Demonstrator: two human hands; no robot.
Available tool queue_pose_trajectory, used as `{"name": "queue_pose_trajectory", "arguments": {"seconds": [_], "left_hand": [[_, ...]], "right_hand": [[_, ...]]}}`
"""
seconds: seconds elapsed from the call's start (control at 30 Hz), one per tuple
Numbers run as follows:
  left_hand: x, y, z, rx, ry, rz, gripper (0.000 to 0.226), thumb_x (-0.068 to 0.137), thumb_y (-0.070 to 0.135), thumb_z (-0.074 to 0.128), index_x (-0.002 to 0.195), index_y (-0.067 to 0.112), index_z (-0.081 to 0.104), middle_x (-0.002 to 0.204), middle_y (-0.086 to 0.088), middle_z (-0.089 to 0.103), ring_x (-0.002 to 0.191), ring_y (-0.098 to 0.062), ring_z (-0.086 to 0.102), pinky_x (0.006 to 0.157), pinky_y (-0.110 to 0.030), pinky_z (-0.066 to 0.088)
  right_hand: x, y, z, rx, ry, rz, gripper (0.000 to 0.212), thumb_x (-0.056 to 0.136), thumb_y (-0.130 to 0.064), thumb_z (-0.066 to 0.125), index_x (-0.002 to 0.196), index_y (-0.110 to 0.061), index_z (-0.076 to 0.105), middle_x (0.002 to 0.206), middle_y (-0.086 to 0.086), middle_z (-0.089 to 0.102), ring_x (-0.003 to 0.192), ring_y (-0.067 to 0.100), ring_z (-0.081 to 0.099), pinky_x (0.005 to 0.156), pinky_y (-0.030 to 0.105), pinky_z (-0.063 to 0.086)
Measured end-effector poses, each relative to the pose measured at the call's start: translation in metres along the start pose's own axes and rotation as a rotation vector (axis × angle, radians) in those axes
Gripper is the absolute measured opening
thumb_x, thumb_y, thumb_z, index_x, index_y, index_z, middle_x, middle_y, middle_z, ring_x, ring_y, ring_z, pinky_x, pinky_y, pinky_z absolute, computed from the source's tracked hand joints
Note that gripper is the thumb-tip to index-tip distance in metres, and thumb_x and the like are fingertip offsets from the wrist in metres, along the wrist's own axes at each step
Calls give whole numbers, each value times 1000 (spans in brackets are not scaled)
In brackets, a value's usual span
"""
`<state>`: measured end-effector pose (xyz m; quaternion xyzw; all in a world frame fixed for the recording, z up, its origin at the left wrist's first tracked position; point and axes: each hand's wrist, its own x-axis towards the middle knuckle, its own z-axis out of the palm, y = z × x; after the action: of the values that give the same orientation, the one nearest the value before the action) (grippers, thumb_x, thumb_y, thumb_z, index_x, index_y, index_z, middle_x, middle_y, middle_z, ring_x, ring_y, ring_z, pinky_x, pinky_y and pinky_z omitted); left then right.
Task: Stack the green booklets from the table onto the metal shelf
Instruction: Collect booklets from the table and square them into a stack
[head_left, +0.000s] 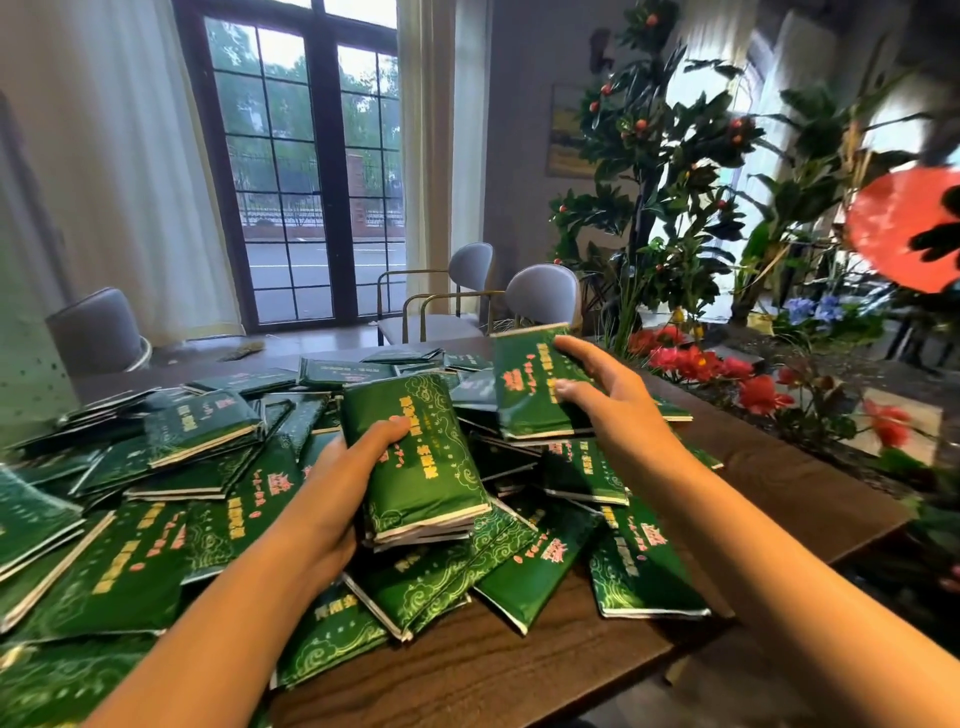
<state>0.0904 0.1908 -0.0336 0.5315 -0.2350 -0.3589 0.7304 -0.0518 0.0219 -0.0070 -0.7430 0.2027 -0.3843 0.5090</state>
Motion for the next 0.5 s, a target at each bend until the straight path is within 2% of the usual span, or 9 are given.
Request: {"name": "queue_pose_trajectory", "arguments": {"seconds": [0.07, 0.17, 0.27, 0.37, 0.5], "left_hand": [[1, 0, -1, -4, 18, 7, 16, 88, 23, 61, 99, 12, 63, 76, -6, 75, 61, -17, 71, 53, -25, 58], [2, -1, -2, -3, 36, 18, 22, 88, 24, 61, 104, 10, 64, 79, -8, 74, 61, -17, 70, 57, -26, 59], [2, -1, -1, -27, 43, 7, 25, 90, 24, 58, 108, 9, 65, 87, -13, 74, 65, -21, 71, 65, -35, 59], [4, -2, -3, -46, 59, 9, 37, 91, 31, 57, 120, 8, 59, 98, -18, 73, 83, -31, 71, 81, -45, 57], [5, -2, -2, -39, 53, 65, 48, 85, 44, 59, 120, 11, 61, 100, -13, 74, 89, -29, 72, 81, -42, 55]], "right_hand": [[-5, -4, 14, 88, -68, -13, 48, 92, -1, 50, 136, -20, 49, 129, 2, 56, 93, 7, 63, 69, 13, 50], [-12, -5, 31, 97, -164, -38, 52, 86, -13, 58, 135, -27, 50, 134, 1, 54, 106, 12, 62, 84, 25, 52], [-18, -11, 45, 54, -208, -59, 52, 92, -6, 54, 139, -25, 45, 133, -6, 53, 102, -3, 61, 85, 17, 50], [-22, -10, 56, -20, -196, -87, 55, 93, -5, 52, 143, -24, 39, 141, -5, 45, 126, 8, 47, 108, 35, 40], [-26, -10, 70, -50, -224, -102, 59, 93, -3, 50, 146, -22, 33, 144, -3, 43, 131, 8, 42, 112, 38, 33]]}}
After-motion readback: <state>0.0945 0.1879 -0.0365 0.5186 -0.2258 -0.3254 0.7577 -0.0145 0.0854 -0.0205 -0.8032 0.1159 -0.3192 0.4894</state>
